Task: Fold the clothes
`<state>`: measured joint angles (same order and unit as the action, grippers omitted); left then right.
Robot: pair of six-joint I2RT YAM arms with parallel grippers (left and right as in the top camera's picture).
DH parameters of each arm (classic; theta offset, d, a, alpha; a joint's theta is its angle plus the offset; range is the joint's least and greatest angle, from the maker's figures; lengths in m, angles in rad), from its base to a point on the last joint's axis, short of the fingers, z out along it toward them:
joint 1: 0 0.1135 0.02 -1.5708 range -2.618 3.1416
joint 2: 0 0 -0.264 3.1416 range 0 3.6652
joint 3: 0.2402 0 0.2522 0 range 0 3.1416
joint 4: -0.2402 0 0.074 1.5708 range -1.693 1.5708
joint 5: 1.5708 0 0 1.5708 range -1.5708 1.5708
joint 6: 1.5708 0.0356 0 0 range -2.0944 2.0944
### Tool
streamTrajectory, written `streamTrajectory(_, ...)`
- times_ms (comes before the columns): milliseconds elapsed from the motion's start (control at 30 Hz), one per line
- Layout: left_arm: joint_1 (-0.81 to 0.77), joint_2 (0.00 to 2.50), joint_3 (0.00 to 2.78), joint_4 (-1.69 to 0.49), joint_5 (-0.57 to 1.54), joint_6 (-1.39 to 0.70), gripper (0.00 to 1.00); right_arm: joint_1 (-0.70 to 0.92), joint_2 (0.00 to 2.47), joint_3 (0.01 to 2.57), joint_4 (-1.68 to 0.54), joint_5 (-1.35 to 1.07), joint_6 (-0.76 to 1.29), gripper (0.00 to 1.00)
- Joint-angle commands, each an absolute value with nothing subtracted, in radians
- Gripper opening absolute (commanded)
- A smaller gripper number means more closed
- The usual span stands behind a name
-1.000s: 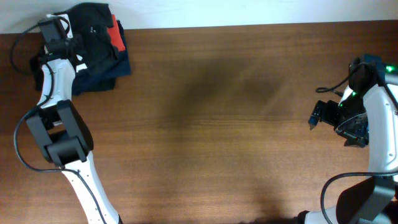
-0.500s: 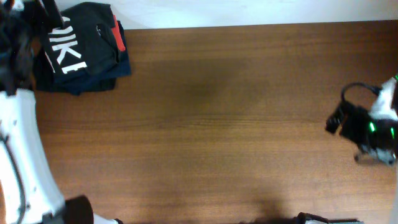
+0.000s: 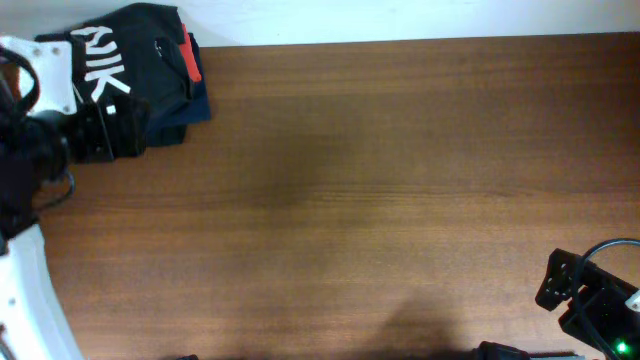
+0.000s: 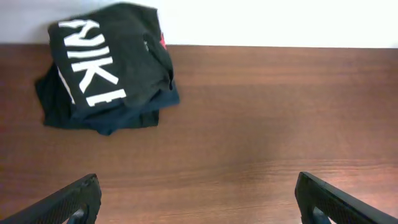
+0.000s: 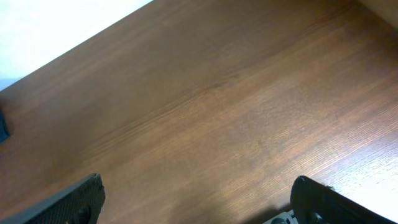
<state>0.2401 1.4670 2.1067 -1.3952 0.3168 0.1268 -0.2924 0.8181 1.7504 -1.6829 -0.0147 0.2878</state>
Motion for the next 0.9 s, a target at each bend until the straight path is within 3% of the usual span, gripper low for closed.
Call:
streamTrajectory(0,0.237,1.46,2.108,-1.381,0.344,0.156,0.99,-0.295,0.82,1.749,-1.681,0.012,0.292,0.99)
streamTrajectory(567,0.237,1.462,2.108,-1.386,0.344,0.155,0.99,-0.295,0.82,1.749,-1.688,0.012,0.292,0.99)
streamTrajectory(767,0.237,1.462,2.108,-1.386,0.345,0.155,0.99,-0.202,0.749,1.746,-1.694,0.02,0.292,0.99)
streamTrajectory(867,0.237,1.462,2.108,-1.386,0.344,0.155,0.99,-0.12,0.673,1.67,-1.591,0.04,0.292,0.99)
